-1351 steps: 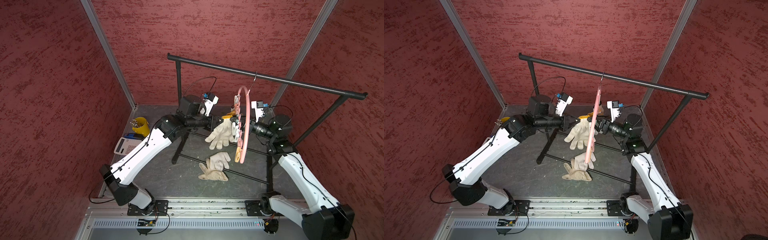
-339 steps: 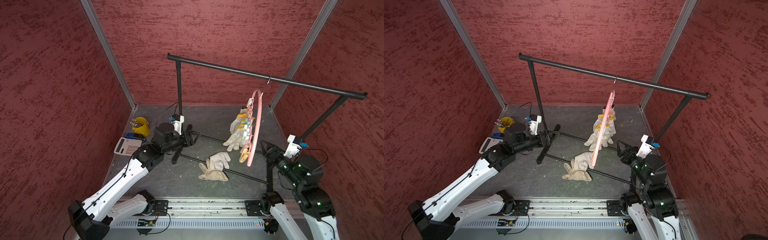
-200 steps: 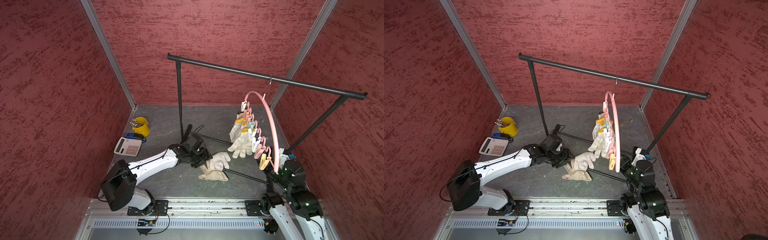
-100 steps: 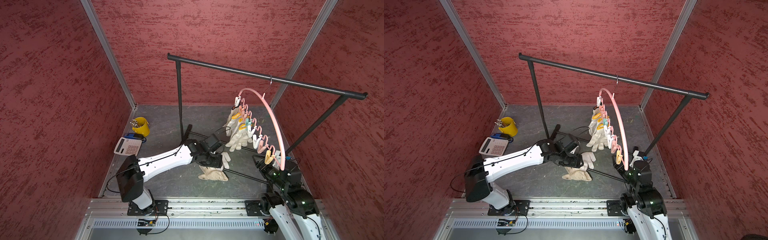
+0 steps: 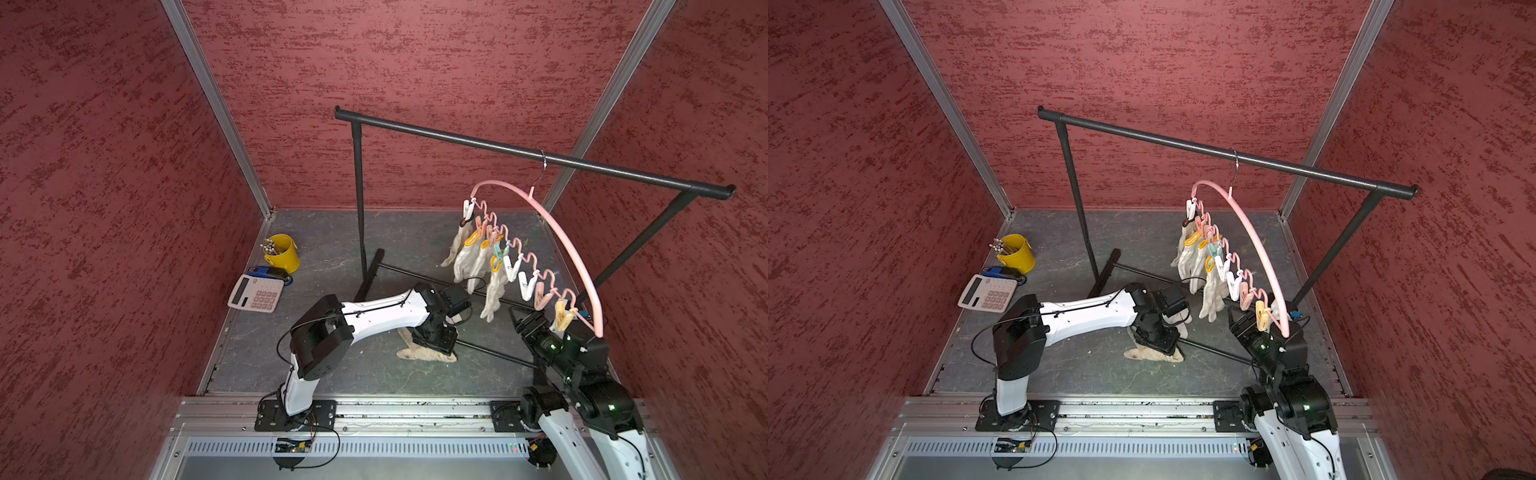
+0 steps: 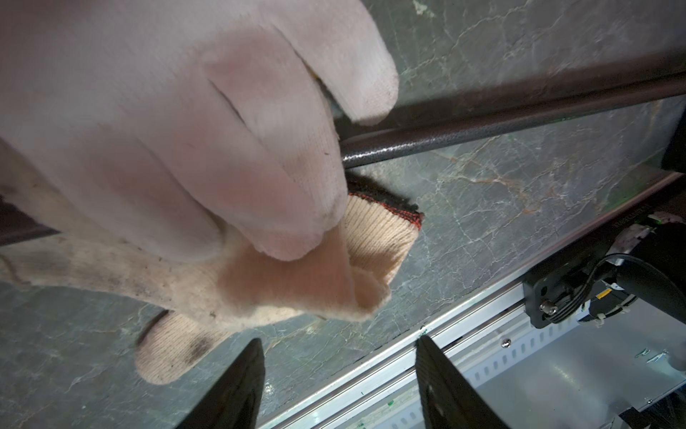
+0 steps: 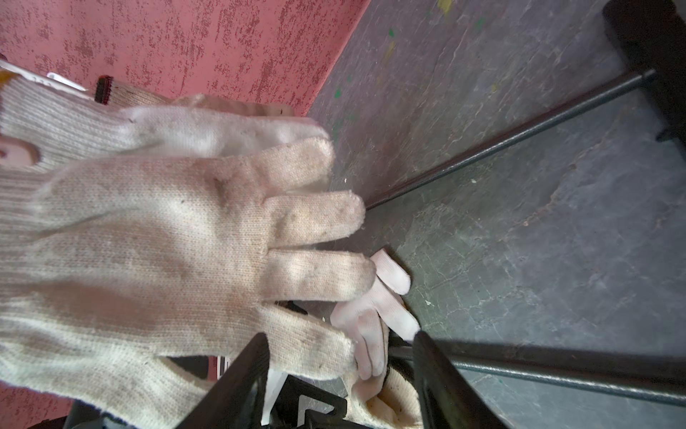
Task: Clip the gloves onto a hanger to dry
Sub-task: Pick up the glove from the center of the board.
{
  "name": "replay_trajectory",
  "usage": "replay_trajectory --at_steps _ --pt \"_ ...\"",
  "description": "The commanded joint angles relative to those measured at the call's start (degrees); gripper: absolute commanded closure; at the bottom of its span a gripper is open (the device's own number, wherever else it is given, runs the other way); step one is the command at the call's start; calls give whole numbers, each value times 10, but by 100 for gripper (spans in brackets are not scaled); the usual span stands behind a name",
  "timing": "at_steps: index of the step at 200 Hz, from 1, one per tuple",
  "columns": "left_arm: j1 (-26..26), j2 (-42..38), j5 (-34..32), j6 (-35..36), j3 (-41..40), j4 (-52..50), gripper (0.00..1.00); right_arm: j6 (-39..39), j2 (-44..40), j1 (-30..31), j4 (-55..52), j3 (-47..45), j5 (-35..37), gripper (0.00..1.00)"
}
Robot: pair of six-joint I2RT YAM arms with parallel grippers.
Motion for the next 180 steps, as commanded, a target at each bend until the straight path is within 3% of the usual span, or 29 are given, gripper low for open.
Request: replay_trajectory --at_steps 1,113,180 --pt "8 19 11 12 16 -24 35 -6 2 -1 19 14 18 38" --pt "29 79 23 -7 49 -15 51 -1 -11 -1 15 18 13 38" --pt "38 90 44 -13 41 -8 79 -2 -15 -1 8 27 20 38"
